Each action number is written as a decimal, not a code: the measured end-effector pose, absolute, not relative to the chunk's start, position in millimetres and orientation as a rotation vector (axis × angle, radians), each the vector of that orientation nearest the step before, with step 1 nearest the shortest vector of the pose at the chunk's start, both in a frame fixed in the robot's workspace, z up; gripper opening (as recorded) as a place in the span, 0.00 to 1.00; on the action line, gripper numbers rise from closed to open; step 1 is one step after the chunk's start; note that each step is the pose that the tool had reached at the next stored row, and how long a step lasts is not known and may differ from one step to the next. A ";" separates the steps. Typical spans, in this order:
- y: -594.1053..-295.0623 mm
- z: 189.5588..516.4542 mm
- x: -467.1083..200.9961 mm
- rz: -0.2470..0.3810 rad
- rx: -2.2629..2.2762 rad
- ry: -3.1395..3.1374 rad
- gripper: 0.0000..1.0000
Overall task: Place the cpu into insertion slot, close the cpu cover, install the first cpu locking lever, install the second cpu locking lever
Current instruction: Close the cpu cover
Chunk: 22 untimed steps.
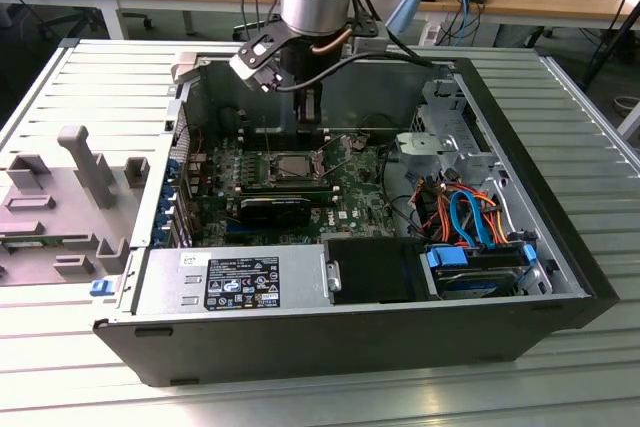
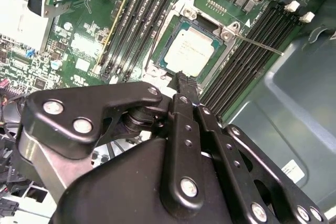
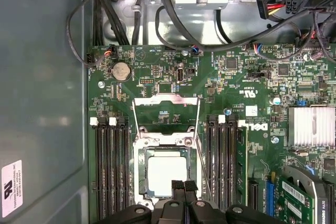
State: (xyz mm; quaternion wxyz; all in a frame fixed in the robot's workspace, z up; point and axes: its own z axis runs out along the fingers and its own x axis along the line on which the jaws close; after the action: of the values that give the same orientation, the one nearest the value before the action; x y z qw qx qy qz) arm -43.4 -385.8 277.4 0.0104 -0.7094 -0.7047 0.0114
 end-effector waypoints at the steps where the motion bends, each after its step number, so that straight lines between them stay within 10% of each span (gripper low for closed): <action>1: -385.8 279.3 -43.0 0.035 -2.214 -2.199 0.11; 22: -385.8 282.2 -2.5 0.069 -2.188 -2.174 0.11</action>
State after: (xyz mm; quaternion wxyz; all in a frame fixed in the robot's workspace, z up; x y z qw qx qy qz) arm -2.5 -385.8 282.2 0.0280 -0.7089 -0.7044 0.0222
